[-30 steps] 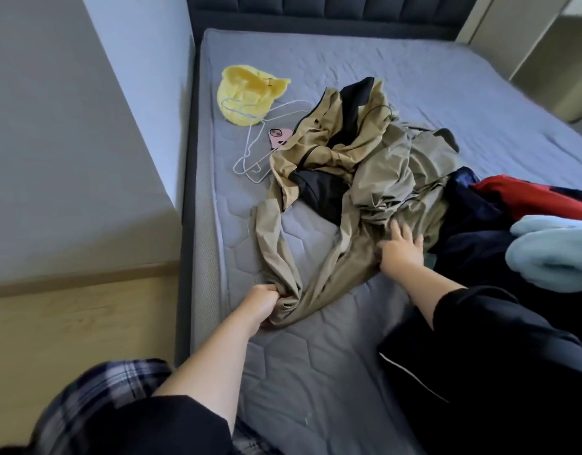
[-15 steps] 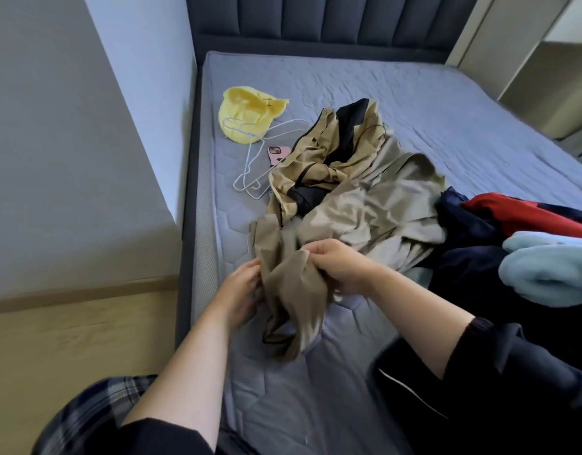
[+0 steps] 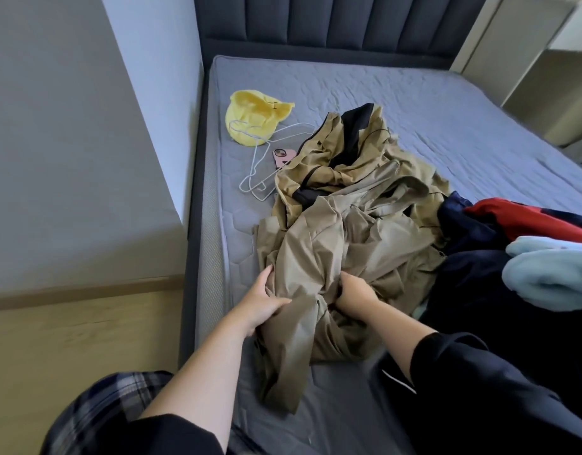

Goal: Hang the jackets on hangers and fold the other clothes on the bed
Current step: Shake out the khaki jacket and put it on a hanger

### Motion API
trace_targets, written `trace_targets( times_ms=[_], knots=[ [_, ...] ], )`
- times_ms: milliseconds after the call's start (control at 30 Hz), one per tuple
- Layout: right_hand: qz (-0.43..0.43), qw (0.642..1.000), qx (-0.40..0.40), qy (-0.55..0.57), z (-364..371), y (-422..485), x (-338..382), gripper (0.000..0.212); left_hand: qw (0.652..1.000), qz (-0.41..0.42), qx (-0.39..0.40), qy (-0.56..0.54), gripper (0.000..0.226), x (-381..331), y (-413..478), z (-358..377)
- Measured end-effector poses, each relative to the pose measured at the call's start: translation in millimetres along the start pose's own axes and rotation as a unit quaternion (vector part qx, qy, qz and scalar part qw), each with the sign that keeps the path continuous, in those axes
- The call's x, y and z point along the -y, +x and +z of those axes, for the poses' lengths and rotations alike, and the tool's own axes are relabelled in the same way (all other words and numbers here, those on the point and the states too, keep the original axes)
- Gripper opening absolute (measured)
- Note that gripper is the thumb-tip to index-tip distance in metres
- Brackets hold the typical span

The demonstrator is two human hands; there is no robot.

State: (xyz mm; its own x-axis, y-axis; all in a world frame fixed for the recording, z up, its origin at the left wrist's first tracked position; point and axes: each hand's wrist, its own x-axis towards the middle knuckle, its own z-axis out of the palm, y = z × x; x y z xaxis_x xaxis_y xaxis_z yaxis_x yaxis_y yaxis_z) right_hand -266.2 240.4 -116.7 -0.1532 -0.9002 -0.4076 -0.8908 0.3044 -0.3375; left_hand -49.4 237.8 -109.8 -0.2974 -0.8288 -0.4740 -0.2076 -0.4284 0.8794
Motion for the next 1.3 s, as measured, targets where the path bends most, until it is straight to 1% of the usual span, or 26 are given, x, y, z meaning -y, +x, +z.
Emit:
trace_targets(
  times_ms=[67, 133, 233, 267, 300, 333, 367, 400, 433, 467, 500, 567, 600, 633, 700, 767, 800, 833, 867, 967, 1033, 1100, 1167, 1200, 1267, 1300],
  knots=[
    [-0.040, 0.999, 0.025, 0.010, -2, -7, 13, 0.021, 0.999, 0.015, -0.027, 0.026, 0.086, 1, -1, -1],
    [-0.074, 0.989, 0.084, 0.097, -12, -15, 25, 0.005, 0.990, 0.040, -0.130, 0.040, 0.070, 1, -1, -7],
    [-0.099, 0.956, 0.187, 0.204, -32, -31, 39, 0.008, 0.945, 0.038, -0.324, -0.005, 0.046, -1, -2, -17],
    [-0.120, 0.954, 0.186, 0.205, -37, -33, 40, 0.009, 0.926, 0.026, -0.374, -0.041, 0.043, -1, -3, -22],
    [-0.136, 0.960, 0.141, 0.199, -40, -34, 40, 0.009, 0.907, 0.013, -0.415, -0.074, 0.042, -1, -4, -26],
    [-0.139, 0.972, 0.061, 0.181, -41, -31, 37, 0.007, 0.888, 0.004, -0.449, -0.095, 0.042, -1, -5, -31],
    [-0.127, 0.980, -0.036, 0.150, -42, -26, 31, 0.014, 0.874, -0.001, -0.476, -0.101, 0.042, -1, -5, -34],
    [-0.096, 0.982, -0.119, 0.108, -44, -21, 24, 0.028, 0.864, 0.000, -0.496, -0.086, 0.040, 0, -6, -37],
    [-0.048, 0.983, -0.169, 0.062, -43, -16, 14, 0.046, 0.860, 0.013, -0.509, -0.044, 0.039, -1, -6, -37],
    [0.012, 0.983, -0.179, 0.029, -41, -12, 3, 0.065, 0.862, 0.044, -0.505, 0.018, 0.039, -4, -7, -36],
    [0.074, 0.985, -0.155, 0.029, -38, -9, -8, 0.083, 0.870, 0.088, -0.477, 0.088, 0.044, -7, -8, -32],
    [0.164, 0.975, -0.074, 0.134, -30, -6, -26, 0.109, 0.894, 0.167, -0.344, 0.232, 0.065, -10, -6, -21],
    [0.178, 0.967, -0.046, 0.177, -24, -6, -31, 0.112, 0.898, 0.183, -0.263, 0.302, 0.075, -8, -6, -14],
    [0.169, 0.967, -0.042, 0.184, -19, -8, -32, 0.106, 0.896, 0.179, -0.191, 0.358, 0.084, -4, -5, -9],
    [0.117, 0.981, -0.065, 0.141, -12, -7, -29, 0.066, 0.899, 0.123, -0.104, 0.407, 0.094, 7, -4, -5],
    [0.062, 0.988, -0.038, 0.133, -8, -10, -18, 0.024, 0.894, 0.079, -0.084, 0.432, 0.093, 13, -1, -6],
    [0.048, 0.989, -0.002, 0.137, -7, -12, -12, 0.011, 0.894, 0.074, -0.088, 0.434, 0.086, 14, 0, -8],
    [0.042, 0.989, 0.038, 0.136, -7, -13, -6, 0.006, 0.899, 0.075, -0.097, 0.420, 0.076, 13, 0, -10],
    [0.047, 0.989, 0.076, 0.116, -10, -15, -2, 0.009, 0.911, 0.078, -0.104, 0.392, 0.063, 12, 0, -11],
    [0.077, 0.986, 0.143, -0.042, -27, -23, 9, 0.027, 0.941, 0.087, -0.149, 0.291, 0.029, 7, -4, -12],
    [0.087, 0.985, 0.072, -0.128, -37, -23, 8, 0.042, 0.959, 0.056, -0.235, 0.149, 0.016, 1, -5, -16],
    [0.061, 0.983, -0.071, -0.160, -41, -23, 2, 0.056, 0.947, -0.001, -0.315, -0.070, 0.020, -8, -5, -25],
    [-0.017, 0.980, -0.169, -0.106, -39, -22, 0, 0.061, 0.912, -0.050, -0.348, -0.210, 0.032, -14, -4, -41],
    [-0.059, 0.980, -0.183, -0.043, -37, -23, 2, 0.062, 0.900, -0.070, -0.355, -0.243, 0.038, -15, -3, -49],
    [-0.129, 0.978, -0.148, 0.075, -34, -27, 9, 0.068, 0.881, -0.084, -0.351, -0.305, 0.038, -16, -2, -58],
    [-0.160, 0.976, -0.114, 0.092, -32, -30, 13, 0.076, 0.879, -0.078, -0.343, -0.323, 0.030, -17, -2, -59]
  ],
)
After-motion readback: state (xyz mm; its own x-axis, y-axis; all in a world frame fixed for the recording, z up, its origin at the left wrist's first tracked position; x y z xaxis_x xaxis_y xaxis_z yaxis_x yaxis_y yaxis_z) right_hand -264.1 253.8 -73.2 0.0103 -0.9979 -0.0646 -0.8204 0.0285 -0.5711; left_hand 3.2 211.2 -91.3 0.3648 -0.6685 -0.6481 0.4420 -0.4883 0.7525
